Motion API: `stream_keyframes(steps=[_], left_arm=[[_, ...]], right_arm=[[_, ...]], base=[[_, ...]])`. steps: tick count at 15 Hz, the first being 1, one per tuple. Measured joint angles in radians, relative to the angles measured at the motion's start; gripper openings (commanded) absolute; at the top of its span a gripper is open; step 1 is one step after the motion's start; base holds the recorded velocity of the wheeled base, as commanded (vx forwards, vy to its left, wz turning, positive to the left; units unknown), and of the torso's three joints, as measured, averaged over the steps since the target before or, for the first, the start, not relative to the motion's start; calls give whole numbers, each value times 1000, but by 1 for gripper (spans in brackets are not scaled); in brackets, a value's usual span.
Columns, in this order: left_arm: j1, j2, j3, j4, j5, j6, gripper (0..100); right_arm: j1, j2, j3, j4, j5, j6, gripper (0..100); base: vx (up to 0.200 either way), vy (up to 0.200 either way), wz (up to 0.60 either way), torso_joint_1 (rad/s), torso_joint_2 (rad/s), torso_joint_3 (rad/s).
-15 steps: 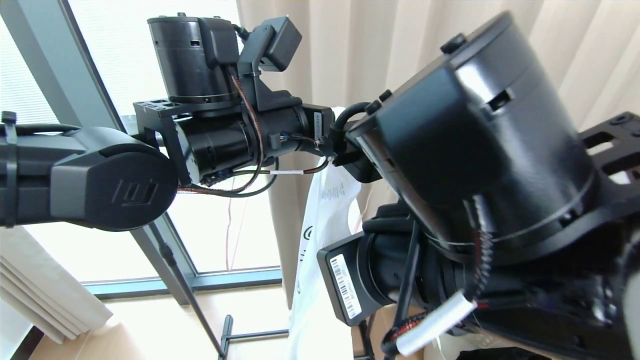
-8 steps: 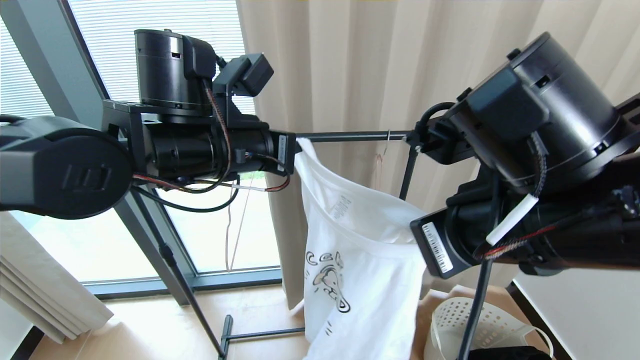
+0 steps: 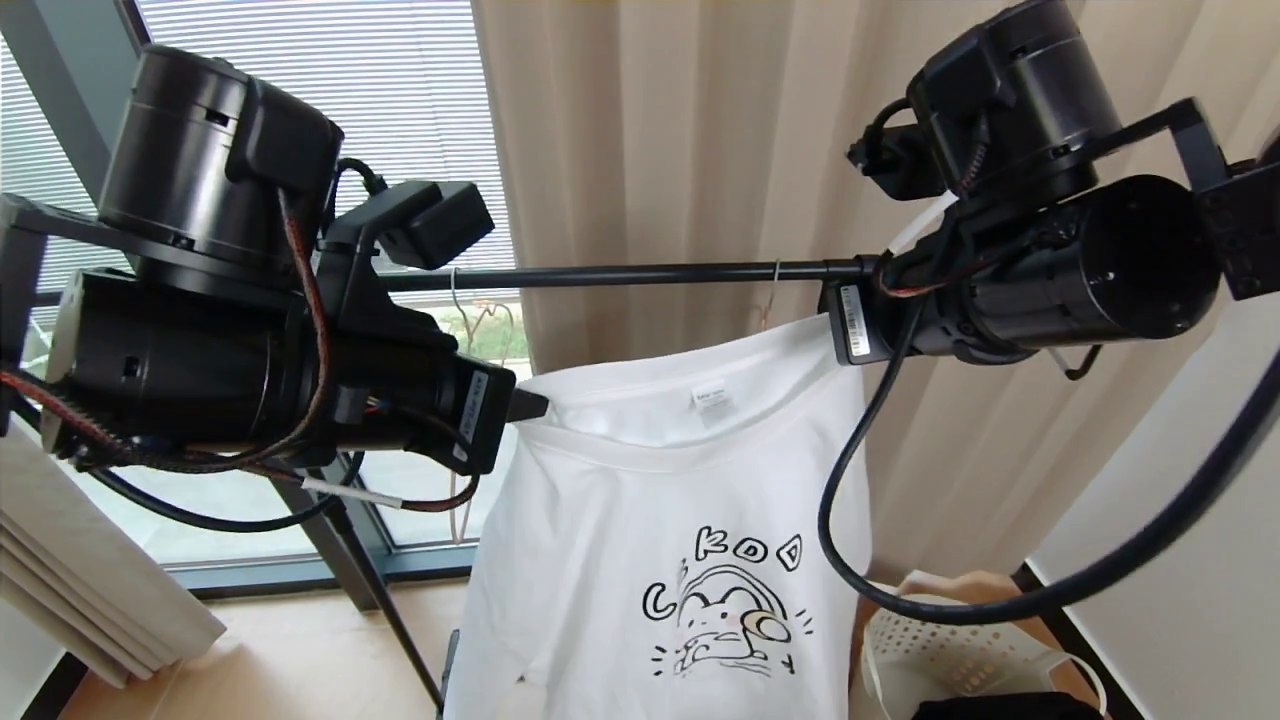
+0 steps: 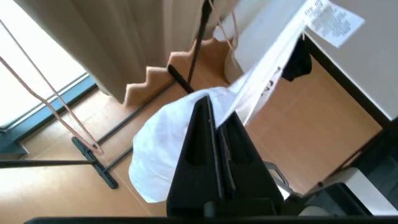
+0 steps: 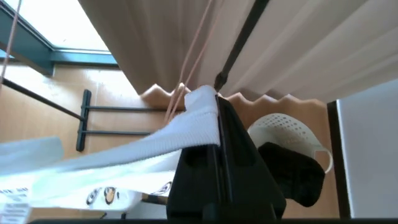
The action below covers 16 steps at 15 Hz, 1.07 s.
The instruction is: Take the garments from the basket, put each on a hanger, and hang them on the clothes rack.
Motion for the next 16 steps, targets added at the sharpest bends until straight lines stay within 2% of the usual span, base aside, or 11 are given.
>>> stream_keyframes(steps=[2, 5, 6, 9, 13, 16], left_arm=[[-117, -21, 38, 31, -2, -83, 0], [-275, -12, 57, 39, -9, -291, 0], [-312, 4, 46, 9, -11, -345, 0], [-351, 40, 50, -67, -7, -402, 0], [-352, 45, 66, -71, 15, -400, 0], [-321, 8, 135, -77, 48, -371, 0]], right_arm=[[24, 68, -91, -67, 0, 6, 0], [93, 143, -170, -94, 1, 37, 0], [117, 165, -194, -94, 1, 59, 0], [154, 205, -221, -94, 6, 95, 0], [162, 211, -217, -84, 6, 109, 0], [127, 169, -176, -82, 4, 109, 0]], base=[[0, 0, 0, 0, 0, 0], [0, 0, 0, 0, 0, 0], [0, 0, 0, 0, 0, 0], [0, 0, 0, 0, 0, 0], [0, 0, 0, 0, 0, 0], [0, 0, 0, 0, 0, 0]])
